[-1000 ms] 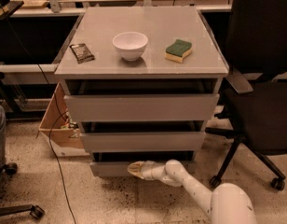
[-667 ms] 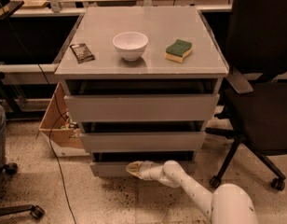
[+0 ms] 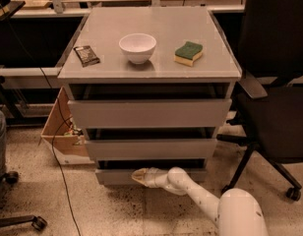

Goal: Close bottom drawer

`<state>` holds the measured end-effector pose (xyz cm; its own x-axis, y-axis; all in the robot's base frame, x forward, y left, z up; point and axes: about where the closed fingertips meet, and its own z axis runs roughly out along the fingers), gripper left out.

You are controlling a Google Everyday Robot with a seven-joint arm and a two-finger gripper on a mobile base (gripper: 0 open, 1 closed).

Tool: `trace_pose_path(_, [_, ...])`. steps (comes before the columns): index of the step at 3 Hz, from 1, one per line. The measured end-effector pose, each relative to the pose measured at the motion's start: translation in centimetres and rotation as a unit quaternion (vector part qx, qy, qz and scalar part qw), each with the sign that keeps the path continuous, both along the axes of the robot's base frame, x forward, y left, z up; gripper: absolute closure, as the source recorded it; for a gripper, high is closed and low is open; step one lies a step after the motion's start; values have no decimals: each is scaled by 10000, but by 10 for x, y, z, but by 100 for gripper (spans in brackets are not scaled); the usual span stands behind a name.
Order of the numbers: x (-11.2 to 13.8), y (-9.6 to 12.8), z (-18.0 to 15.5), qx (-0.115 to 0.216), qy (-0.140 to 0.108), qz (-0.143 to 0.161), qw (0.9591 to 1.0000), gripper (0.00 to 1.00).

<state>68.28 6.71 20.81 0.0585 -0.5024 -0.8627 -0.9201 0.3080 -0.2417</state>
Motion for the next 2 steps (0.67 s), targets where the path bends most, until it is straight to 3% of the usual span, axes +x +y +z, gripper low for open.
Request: trace_pose_path(2, [2,-11,0,-64,104,-146,9998,100])
